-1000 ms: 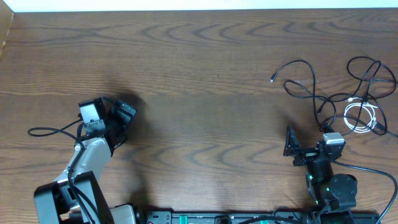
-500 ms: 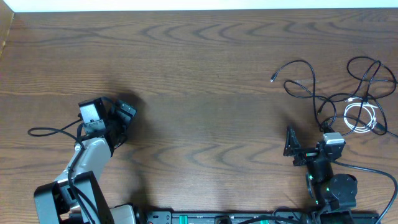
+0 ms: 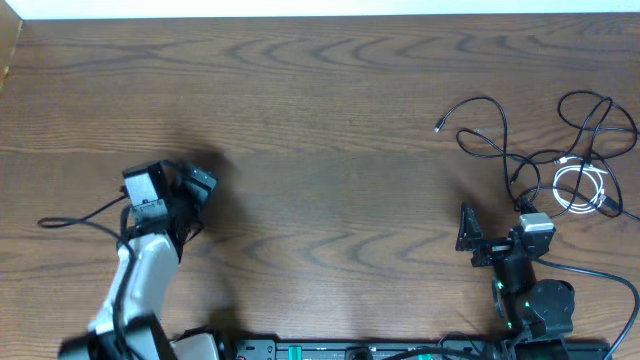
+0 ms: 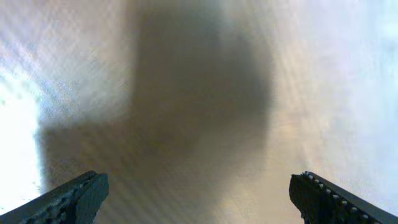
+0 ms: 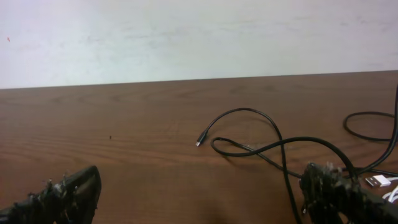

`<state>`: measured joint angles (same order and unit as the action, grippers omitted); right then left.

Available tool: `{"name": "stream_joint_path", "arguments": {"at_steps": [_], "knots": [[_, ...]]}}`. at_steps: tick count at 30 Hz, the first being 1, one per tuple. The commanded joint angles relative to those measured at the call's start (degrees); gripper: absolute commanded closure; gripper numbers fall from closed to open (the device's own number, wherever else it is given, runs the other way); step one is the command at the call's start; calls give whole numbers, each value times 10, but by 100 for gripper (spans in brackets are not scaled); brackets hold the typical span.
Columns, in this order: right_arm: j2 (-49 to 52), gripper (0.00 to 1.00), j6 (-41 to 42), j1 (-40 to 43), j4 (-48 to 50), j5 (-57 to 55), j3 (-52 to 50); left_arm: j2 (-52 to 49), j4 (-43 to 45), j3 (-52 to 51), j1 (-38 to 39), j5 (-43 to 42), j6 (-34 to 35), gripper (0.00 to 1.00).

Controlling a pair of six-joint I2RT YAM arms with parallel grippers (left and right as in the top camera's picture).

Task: Untangle cables

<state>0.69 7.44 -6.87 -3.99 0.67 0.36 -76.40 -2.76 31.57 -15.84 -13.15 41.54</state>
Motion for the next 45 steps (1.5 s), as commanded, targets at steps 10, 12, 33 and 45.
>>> {"name": "stream_joint_path", "arguments": {"at_steps": [10, 12, 33, 45], "knots": [[-3, 1, 8, 0, -3, 4, -1, 138, 0, 2, 30, 10, -7, 1], [-3, 1, 8, 0, -3, 4, -1, 149, 0, 0, 30, 10, -7, 1], [-3, 1, 8, 0, -3, 4, -1, 265, -13, -171, 85, 113, -11, 1], [-3, 1, 8, 0, -3, 4, -1, 351, 207, -190, 145, 113, -318, 1]]}}
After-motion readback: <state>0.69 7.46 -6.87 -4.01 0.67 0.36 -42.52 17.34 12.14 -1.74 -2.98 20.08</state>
